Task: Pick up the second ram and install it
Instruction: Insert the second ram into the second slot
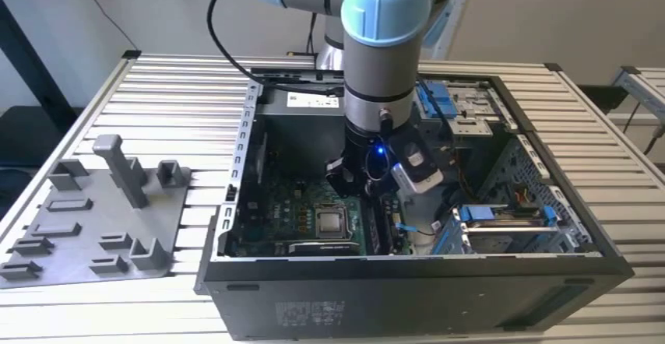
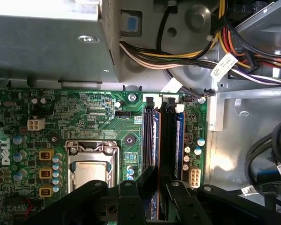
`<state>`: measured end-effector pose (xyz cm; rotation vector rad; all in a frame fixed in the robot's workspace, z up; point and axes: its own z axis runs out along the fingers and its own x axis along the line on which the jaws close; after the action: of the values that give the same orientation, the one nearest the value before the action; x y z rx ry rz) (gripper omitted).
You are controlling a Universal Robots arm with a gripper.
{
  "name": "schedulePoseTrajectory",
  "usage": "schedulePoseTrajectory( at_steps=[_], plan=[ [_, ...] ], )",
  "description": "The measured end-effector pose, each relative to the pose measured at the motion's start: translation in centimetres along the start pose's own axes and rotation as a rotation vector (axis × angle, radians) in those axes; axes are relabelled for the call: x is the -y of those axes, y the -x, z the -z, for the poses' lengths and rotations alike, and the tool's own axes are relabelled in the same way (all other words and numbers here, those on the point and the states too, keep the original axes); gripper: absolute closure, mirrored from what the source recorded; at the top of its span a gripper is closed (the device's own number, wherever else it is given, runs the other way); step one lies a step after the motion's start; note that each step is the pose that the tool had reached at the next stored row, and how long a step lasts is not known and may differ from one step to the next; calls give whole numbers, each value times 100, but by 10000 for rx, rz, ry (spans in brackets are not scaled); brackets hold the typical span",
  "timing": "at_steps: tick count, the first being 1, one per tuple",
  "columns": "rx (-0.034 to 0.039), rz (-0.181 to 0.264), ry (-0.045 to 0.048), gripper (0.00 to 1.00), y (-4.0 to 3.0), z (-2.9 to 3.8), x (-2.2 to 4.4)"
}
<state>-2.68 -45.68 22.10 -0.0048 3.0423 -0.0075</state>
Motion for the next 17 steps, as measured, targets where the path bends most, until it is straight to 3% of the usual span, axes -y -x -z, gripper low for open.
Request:
schedulePoseTrajectory(
  at_steps=[17],
  plan=[
    [-1,-377,9,83,2,-3,12]
  ],
)
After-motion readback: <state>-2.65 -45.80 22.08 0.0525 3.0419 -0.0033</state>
